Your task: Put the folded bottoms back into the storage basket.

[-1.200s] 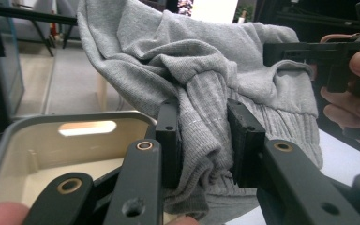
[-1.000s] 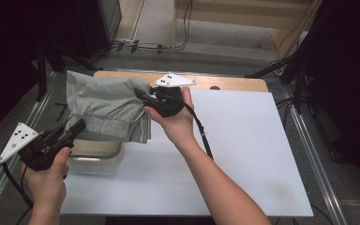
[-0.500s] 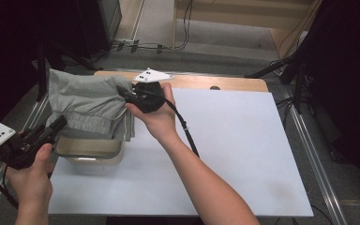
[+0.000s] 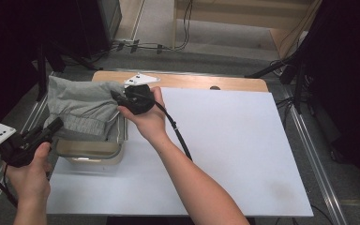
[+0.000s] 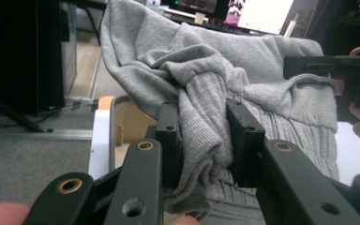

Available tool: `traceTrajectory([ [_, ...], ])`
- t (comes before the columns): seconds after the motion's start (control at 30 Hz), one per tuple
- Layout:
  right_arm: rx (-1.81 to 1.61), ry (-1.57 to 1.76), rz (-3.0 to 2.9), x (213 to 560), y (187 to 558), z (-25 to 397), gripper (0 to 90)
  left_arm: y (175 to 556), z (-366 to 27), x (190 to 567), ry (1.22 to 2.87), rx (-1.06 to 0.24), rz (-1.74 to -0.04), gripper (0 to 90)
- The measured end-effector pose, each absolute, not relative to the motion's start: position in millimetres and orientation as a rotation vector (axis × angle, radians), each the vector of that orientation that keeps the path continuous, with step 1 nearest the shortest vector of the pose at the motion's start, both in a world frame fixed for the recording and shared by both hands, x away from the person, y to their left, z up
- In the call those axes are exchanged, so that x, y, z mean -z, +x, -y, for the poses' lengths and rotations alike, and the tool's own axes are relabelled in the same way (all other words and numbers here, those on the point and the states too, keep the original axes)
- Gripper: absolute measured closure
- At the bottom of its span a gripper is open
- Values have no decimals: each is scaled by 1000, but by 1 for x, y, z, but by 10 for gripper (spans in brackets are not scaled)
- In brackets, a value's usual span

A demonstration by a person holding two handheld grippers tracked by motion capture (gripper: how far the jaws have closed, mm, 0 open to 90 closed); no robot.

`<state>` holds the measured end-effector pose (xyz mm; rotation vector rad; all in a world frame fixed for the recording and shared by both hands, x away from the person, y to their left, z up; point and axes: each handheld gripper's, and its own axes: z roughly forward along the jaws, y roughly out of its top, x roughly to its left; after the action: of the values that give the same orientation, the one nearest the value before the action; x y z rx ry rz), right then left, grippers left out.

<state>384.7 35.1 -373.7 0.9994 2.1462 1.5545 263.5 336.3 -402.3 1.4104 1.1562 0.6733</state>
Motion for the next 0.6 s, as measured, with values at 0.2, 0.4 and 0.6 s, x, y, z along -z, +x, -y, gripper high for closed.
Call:
traceTrajectory([
  [0.2, -1522, 1051, -2170, 394, 395, -39, 681, 274, -337, 418, 1426, -642, -1200, 697],
  [0.4, -1487, 1088, -2189, 412, 400, -43, 681, 280, -338, 429, 1452, -623, -1231, 697],
  [0.6, -1438, 1113, -2205, 425, 403, -44, 680, 286, -335, 439, 1502, -611, -1259, 695],
])
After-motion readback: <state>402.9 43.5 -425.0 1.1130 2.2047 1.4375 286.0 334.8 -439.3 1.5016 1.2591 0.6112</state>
